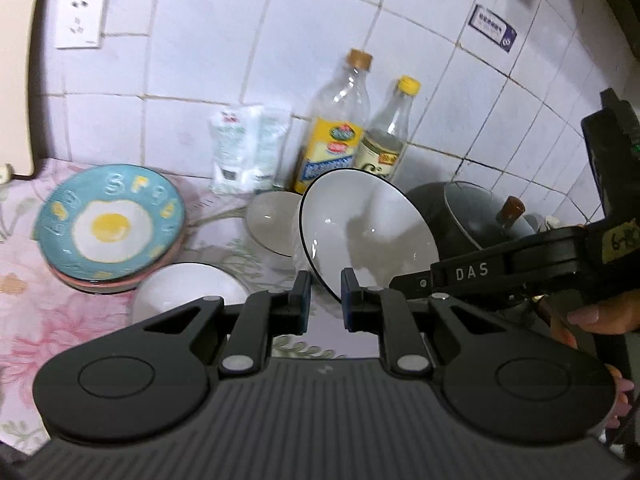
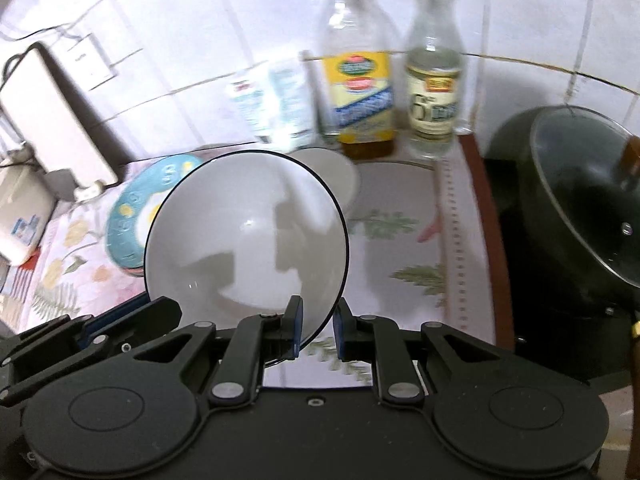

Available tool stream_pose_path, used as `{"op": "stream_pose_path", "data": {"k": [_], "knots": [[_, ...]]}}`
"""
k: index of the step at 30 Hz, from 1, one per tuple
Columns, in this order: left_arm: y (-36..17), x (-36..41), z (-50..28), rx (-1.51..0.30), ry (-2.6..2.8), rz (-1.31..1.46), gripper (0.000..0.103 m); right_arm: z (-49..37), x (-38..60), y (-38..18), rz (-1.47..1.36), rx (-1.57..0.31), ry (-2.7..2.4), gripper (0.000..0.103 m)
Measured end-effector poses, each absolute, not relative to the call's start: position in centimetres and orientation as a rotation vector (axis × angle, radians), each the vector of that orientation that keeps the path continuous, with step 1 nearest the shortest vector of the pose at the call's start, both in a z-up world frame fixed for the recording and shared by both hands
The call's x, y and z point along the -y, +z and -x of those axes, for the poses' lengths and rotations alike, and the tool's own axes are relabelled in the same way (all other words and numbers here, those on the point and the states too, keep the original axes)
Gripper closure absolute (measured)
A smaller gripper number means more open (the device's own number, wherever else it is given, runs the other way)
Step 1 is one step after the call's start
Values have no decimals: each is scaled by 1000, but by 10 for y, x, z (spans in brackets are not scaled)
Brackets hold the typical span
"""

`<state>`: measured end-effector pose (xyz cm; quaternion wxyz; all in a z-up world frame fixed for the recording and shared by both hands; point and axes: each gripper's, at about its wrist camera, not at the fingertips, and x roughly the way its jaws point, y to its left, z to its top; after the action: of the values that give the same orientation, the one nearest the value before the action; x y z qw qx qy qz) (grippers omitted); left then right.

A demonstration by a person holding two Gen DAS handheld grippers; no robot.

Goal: Organize plates and bowls
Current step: 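Lift the bowl with the right gripper and lower it into the first bowl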

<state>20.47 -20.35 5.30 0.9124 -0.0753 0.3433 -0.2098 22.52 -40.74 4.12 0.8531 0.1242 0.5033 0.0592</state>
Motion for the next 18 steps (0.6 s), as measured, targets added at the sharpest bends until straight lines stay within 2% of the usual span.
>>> {"op": "stream_pose_path", "data": {"k": [18], "knots": [[44, 130, -189, -696, -369, 176, 89, -240, 328, 22, -202, -1108, 239, 83]]}}
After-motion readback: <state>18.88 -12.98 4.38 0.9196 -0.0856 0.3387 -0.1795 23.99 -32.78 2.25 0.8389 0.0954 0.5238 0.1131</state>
